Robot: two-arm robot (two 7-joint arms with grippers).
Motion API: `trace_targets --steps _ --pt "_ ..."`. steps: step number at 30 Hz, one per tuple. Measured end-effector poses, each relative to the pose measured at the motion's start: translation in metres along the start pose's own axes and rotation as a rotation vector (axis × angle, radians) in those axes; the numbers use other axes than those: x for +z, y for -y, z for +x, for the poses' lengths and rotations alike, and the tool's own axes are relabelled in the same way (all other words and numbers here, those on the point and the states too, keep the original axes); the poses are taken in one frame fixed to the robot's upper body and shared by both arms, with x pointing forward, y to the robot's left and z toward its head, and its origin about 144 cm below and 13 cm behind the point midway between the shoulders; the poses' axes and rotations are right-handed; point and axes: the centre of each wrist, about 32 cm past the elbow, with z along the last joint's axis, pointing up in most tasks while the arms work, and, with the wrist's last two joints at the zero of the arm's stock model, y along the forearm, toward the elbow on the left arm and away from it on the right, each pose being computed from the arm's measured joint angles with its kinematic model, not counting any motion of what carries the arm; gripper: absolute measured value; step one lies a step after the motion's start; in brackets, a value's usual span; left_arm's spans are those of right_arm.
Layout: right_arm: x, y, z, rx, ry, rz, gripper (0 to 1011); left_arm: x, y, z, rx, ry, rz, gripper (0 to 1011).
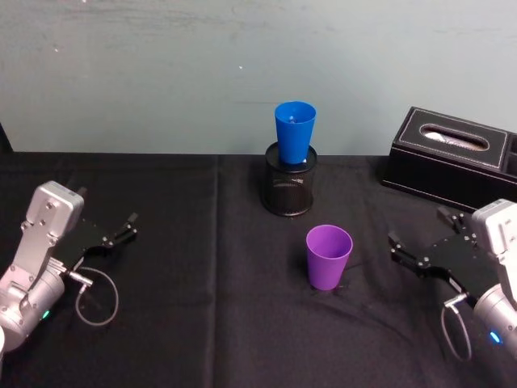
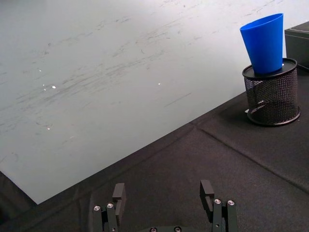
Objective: Pick up one cup with a gripper and tap it against the other cup.
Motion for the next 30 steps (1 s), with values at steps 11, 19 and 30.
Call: trace_targets --steps 11,19,30 --pt "0.004 0.010 -0.014 0.069 -0.043 0.015 1003 0.000 0.000 0.000 0.000 0.000 0.000 1012" --pt "0.006 0.013 -0.019 0.102 -0.055 0.023 1003 0.000 0.000 0.000 0.000 0.000 0.000 1011" --pt "0.014 0.022 -0.028 0.170 -0.075 0.053 1003 0.000 0.000 0.000 0.000 0.000 0.000 1011"
